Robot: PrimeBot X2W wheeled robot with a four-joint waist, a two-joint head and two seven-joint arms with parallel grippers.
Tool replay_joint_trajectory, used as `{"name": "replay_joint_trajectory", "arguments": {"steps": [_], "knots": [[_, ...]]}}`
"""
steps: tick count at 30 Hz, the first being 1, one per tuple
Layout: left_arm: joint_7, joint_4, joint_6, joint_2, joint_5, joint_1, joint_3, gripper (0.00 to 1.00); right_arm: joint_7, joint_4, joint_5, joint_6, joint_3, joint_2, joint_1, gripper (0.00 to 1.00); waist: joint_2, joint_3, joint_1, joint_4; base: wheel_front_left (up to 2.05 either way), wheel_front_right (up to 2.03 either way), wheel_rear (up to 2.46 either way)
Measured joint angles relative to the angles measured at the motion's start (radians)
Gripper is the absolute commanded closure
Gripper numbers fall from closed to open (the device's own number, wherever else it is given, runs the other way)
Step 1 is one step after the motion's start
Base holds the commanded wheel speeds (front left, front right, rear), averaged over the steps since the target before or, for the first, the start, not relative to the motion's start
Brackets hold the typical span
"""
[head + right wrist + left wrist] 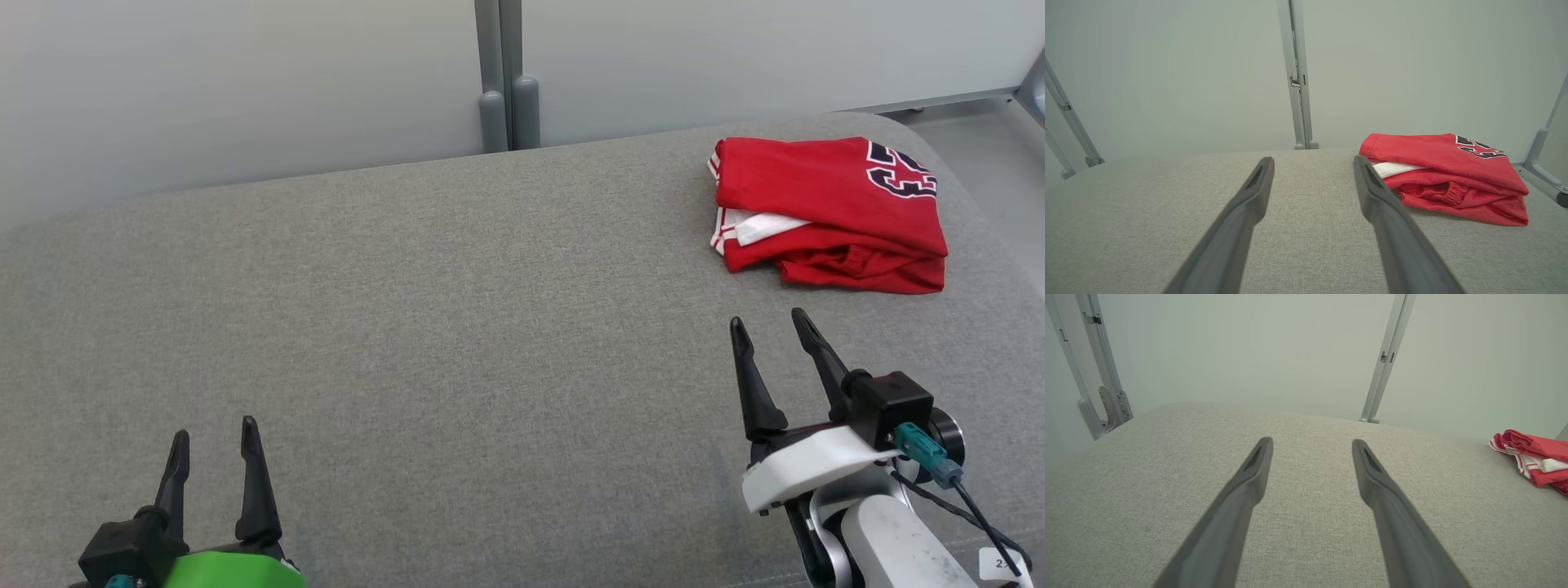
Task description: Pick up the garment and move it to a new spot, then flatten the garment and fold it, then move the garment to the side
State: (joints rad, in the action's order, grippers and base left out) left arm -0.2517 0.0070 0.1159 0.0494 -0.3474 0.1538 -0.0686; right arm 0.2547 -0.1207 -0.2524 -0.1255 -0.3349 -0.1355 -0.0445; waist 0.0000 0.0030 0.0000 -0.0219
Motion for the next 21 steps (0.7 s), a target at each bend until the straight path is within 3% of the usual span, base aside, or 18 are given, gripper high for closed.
{"name": "replay_joint_trajectory", "arguments": {"steps": [10, 11, 21], "knots": [[0.000, -0.012, 0.000, 0.000, 0.000, 0.000, 0.001, 0.00, 0.000, 0.017, 0.015, 0.000, 0.014, 0.008, 0.014, 0.00, 0.0000, 0.003, 0.0000, 0.004, 0.00, 0.00, 0.00], [0.000, -0.021, 0.000, -0.001, 0.000, 0.000, 0.002, 1.00, 0.000, 0.020, 0.016, 0.000, 0.019, 0.009, 0.014, 1.00, 0.0000, 0.003, 0.0000, 0.005, 0.00, 0.00, 0.00], [0.007, 0.015, -0.001, -0.010, -0.032, 0.012, -0.015, 1.00, -0.002, -0.014, -0.016, 0.011, 0.009, 0.017, 0.067, 1.00, 0.0000, 0.004, 0.0000, 0.006, 0.00, 0.00, 0.00]]}}
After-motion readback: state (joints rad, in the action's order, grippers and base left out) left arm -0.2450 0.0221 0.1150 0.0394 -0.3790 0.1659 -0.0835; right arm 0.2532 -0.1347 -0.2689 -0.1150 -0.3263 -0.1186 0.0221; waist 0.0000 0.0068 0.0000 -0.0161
